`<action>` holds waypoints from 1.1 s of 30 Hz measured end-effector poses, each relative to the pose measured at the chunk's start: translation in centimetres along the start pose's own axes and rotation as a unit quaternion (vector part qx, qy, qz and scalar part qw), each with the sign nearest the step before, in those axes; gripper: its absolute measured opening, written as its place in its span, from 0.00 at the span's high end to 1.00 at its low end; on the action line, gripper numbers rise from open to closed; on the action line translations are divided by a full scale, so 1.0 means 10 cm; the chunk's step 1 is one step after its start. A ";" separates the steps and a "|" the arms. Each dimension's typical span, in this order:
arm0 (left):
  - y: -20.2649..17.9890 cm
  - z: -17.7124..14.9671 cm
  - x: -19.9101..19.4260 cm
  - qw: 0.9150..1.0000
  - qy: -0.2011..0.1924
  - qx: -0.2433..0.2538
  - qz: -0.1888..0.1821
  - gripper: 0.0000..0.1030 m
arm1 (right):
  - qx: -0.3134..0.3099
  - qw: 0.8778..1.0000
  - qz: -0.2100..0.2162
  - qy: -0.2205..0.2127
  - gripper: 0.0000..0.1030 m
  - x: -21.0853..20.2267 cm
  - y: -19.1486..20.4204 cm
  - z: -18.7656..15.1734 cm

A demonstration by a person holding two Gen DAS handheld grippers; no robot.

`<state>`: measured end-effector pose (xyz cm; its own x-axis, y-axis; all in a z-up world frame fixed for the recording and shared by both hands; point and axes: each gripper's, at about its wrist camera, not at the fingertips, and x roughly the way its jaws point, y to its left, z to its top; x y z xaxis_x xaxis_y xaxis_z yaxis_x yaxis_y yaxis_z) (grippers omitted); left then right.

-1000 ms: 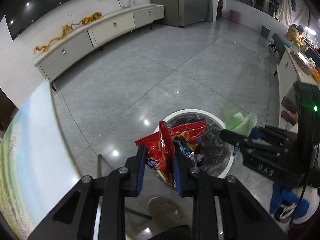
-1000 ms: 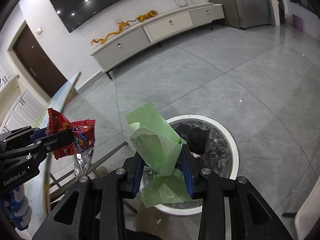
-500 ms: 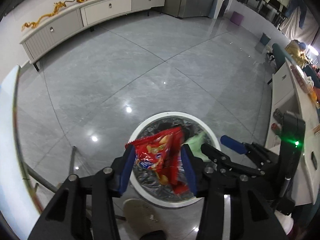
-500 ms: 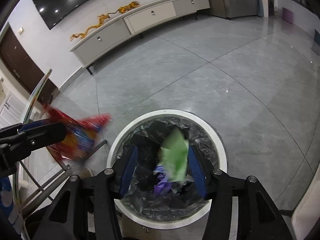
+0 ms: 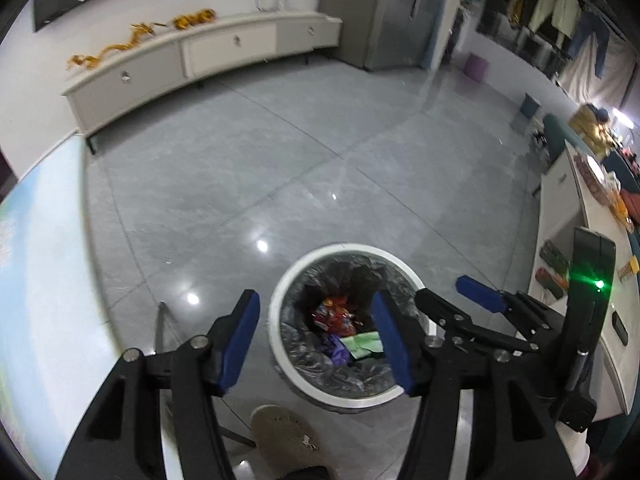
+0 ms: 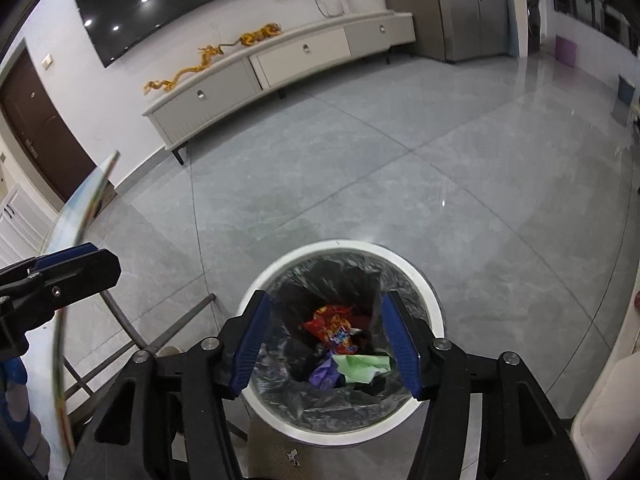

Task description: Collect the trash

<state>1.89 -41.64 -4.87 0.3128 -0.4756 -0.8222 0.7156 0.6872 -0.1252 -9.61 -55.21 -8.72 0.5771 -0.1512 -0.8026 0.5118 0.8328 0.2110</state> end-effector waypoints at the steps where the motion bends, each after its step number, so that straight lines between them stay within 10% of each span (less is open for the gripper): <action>1: 0.04 -0.03 -0.08 1.000 -0.007 -0.004 0.001 0.44 | -0.005 1.000 -0.001 -0.004 0.42 -0.05 0.05 0.00; 11: 0.53 -0.44 -0.86 0.993 -0.080 -0.067 0.053 0.37 | -0.056 0.997 0.004 -0.046 0.32 -0.56 0.75 -0.05; 25: 1.10 -0.94 -1.86 0.953 -0.199 -0.121 0.193 0.33 | -0.122 0.987 0.014 -0.105 0.20 -1.17 1.70 -0.28; 33: 1.51 -1.28 -2.20 0.930 -0.218 -0.167 0.245 0.14 | -0.143 0.979 -0.010 -0.144 0.07 -1.35 2.12 -0.42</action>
<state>-2.16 -13.80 4.21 0.8254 -0.1886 -0.5321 0.2097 0.9775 -0.0211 -9.25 -33.24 4.25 0.7446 -0.2790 -0.6064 0.3502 0.9367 -0.0010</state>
